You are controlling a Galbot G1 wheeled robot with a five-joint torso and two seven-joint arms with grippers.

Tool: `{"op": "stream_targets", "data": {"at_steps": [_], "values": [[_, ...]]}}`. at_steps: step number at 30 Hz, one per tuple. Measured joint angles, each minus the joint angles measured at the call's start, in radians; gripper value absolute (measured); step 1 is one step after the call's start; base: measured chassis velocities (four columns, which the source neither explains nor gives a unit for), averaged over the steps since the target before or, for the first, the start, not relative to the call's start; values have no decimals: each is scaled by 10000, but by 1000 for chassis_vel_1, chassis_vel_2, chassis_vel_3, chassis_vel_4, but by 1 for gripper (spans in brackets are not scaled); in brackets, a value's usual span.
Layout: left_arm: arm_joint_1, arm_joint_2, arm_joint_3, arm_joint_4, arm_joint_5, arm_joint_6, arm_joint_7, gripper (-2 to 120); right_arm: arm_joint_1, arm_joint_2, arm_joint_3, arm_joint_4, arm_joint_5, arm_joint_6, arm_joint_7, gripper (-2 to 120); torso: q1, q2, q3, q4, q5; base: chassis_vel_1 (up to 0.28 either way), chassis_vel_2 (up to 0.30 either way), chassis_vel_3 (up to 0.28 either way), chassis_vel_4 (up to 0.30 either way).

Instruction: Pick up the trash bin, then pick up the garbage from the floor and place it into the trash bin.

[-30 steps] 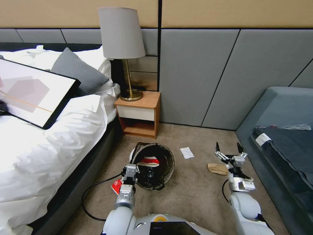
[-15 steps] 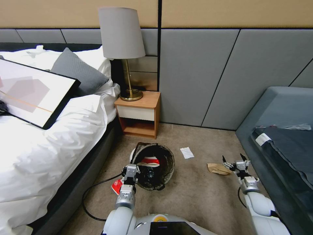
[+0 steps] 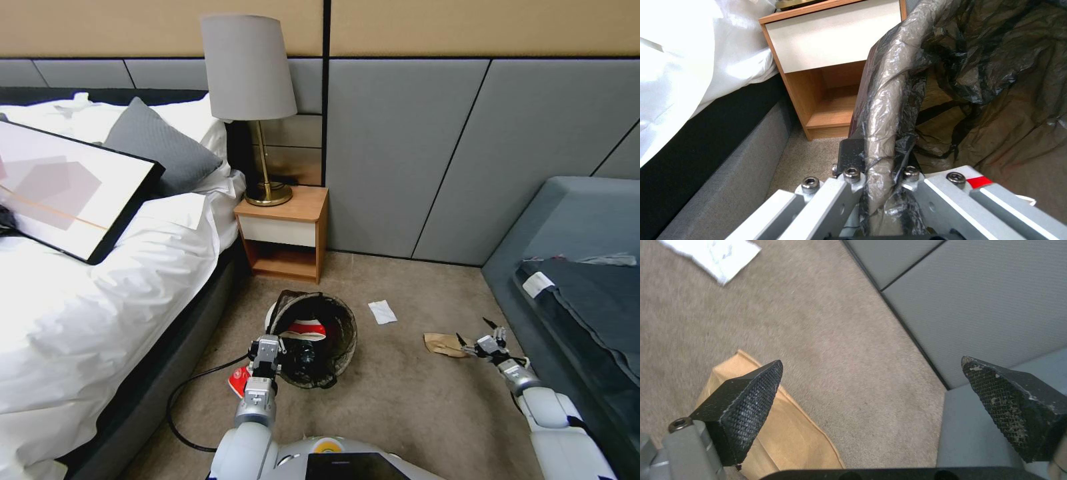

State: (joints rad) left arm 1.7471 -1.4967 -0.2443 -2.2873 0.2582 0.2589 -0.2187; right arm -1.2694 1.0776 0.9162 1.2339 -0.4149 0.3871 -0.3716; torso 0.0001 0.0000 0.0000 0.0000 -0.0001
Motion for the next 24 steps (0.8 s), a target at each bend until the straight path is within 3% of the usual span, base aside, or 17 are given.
{"op": "stream_targets", "data": {"at_steps": [24], "values": [[6,18,-42,41,-3,0,-11,0,907,717,-466,-1649,-946,466,-272,100,0,0,0,-1,0,0,0,0,0]]}}
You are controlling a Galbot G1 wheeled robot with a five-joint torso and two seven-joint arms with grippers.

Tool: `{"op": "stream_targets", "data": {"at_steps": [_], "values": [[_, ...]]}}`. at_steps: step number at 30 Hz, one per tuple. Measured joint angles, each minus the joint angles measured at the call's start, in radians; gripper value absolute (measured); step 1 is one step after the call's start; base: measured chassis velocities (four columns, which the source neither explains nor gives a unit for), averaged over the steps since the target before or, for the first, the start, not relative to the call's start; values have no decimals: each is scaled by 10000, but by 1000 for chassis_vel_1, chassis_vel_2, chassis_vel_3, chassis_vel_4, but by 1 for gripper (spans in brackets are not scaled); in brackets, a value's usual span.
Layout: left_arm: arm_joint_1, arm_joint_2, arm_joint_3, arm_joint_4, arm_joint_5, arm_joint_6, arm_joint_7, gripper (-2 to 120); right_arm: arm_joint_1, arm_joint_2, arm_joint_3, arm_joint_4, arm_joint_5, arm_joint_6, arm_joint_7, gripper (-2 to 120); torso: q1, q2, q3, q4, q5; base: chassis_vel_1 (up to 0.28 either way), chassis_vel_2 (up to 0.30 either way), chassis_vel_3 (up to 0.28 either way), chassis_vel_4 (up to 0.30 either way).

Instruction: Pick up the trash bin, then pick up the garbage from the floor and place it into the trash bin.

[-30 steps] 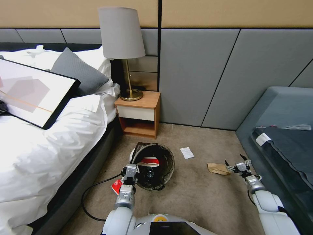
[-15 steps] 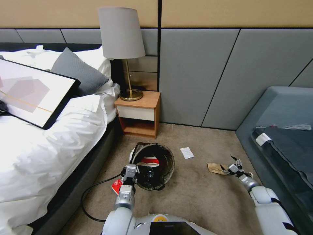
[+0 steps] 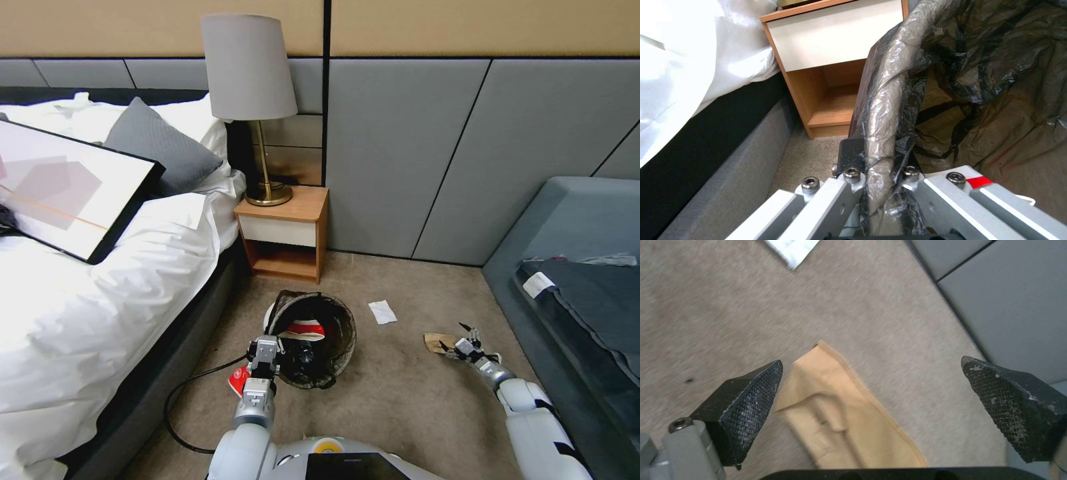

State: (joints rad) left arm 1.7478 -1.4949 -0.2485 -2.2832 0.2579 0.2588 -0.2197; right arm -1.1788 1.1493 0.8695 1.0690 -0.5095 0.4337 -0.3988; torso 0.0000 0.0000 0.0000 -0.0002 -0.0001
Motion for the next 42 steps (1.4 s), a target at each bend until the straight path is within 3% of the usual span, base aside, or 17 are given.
{"op": "stream_targets", "data": {"at_steps": [19,31,33,42], "values": [[117,66,-41,-60,6,10,-25,0,855,233,-87,-2116,386,15,331,100,0,0,0,1,2,0,0,0,0],[197,71,-17,-74,87,21,-28,0,1599,4,-505,-3915,1833,-415,776,100,0,0,0,3,0,0,0,0,0],[201,71,-16,-75,92,21,-28,0,1686,-17,-568,-4085,2061,-515,836,97,0,0,0,2,1,0,0,0,0],[222,74,-17,-84,106,26,-28,0,1882,-141,-863,-4413,2810,-608,924,66,-1,1,0,-1,-1,0,0,0,0]]}}
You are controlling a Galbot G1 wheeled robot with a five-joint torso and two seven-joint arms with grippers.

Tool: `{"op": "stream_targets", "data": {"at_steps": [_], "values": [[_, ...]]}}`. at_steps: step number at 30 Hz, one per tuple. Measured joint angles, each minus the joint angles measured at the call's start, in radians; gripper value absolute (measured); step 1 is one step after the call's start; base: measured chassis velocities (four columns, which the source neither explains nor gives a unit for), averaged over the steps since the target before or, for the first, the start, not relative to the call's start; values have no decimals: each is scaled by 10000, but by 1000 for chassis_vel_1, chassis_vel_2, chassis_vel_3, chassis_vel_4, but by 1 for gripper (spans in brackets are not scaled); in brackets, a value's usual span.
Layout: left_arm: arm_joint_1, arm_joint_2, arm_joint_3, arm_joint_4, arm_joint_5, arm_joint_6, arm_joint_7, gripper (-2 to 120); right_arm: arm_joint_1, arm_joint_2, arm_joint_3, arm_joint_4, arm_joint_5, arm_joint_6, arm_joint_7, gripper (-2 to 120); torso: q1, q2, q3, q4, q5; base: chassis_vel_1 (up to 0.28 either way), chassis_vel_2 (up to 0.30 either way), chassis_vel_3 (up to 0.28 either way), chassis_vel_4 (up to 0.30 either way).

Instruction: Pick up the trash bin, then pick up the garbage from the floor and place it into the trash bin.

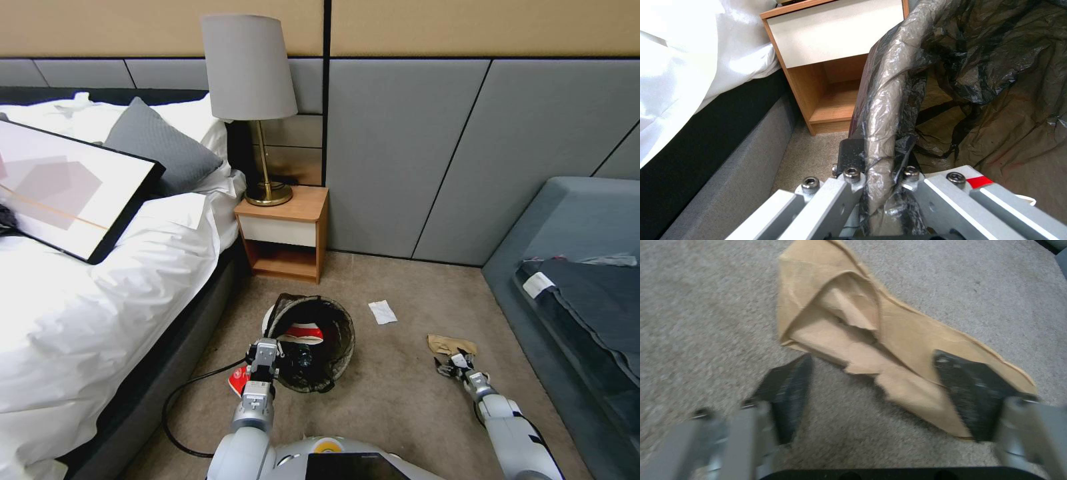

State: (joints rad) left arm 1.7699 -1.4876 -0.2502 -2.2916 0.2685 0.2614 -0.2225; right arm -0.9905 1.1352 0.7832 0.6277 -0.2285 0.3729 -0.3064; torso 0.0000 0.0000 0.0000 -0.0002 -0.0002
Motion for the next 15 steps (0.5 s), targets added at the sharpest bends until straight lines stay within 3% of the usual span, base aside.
{"op": "stream_targets", "data": {"at_steps": [5,6,8,15], "values": [[14,3,13,0,14,0,0,0,128,-157,-135,-141,117,-1,44,48,0,0,0,3,3,0,0,0,0],[21,8,13,0,17,0,-2,0,171,-220,-188,-200,134,2,64,40,0,0,0,4,3,0,0,0,0],[23,8,13,-1,18,0,-3,0,177,-231,-198,-210,139,2,70,39,0,0,0,4,3,0,0,0,0],[56,10,34,-39,38,0,-5,0,263,-285,-343,-243,221,24,116,7,0,0,0,2,2,0,0,0,0]]}}
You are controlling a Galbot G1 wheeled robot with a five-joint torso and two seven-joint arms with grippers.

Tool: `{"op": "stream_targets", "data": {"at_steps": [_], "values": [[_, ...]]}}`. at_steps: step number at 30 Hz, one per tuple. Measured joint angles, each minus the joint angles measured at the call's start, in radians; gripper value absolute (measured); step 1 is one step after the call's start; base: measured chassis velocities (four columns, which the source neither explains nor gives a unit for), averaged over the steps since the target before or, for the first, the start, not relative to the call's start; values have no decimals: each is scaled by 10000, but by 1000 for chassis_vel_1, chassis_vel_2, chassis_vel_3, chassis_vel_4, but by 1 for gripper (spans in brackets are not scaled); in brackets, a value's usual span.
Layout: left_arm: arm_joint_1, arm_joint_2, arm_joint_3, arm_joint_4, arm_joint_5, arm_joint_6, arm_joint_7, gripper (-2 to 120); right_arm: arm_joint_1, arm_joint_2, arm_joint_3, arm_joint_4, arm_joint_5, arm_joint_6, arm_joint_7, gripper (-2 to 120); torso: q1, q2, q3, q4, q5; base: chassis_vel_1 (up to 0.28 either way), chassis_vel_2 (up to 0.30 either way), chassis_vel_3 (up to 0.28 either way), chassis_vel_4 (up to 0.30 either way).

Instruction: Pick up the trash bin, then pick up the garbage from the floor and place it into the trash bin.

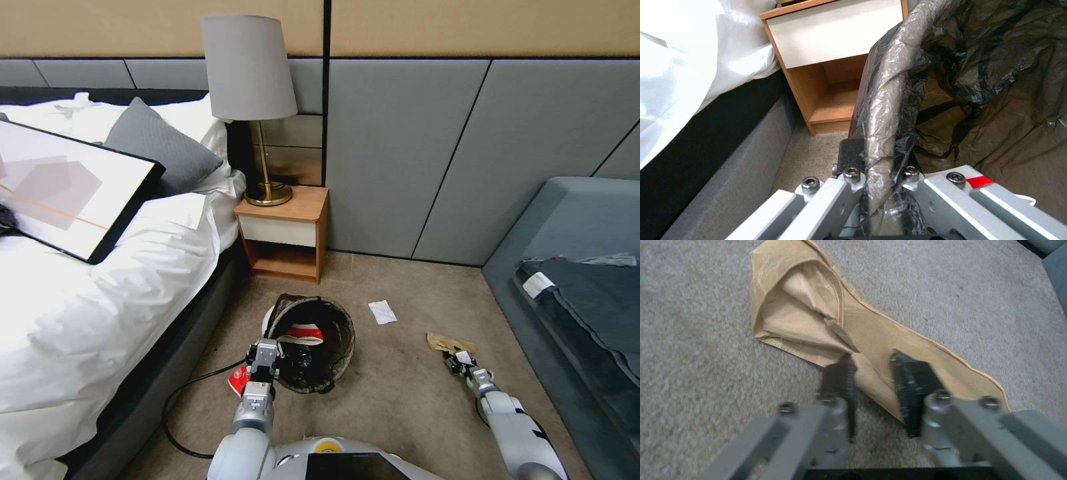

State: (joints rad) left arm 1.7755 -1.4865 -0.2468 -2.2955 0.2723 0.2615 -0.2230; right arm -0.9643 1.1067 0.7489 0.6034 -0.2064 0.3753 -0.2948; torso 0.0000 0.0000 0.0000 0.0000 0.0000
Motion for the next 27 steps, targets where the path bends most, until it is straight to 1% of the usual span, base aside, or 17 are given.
{"op": "stream_targets", "data": {"at_steps": [1,3,14,22,24,26,27], "values": [[0,0,0,0,0,0,0,0,0,0,0,0,0,0,0,7,0,0,0,0,0,0,0,0,0],[7,-1,-1,-14,4,0,0,0,-1,-7,-29,44,21,15,0,0,0,0,0,1,0,0,0,0,0],[-29,1,26,-10,0,-3,-1,0,-160,15,-46,275,59,58,22,0,0,0,0,-2,0,0,0,0,0],[-53,8,47,10,-5,-6,0,0,-348,194,-32,550,232,189,140,0,1,0,0,-2,0,0,0,0,0],[-56,6,48,18,-6,-9,1,0,-657,348,-154,1217,1045,174,240,0,1,0,0,-1,1,0,0,0,0],[-64,1,46,24,-7,-11,2,0,-1070,519,-266,2161,1954,65,321,0,0,0,0,3,0,0,0,0,0],[-64,1,46,24,-7,-11,2,0,-1070,519,-266,2161,1954,65,321,0,0,0,0,3,0,0,0,0,0]]}}
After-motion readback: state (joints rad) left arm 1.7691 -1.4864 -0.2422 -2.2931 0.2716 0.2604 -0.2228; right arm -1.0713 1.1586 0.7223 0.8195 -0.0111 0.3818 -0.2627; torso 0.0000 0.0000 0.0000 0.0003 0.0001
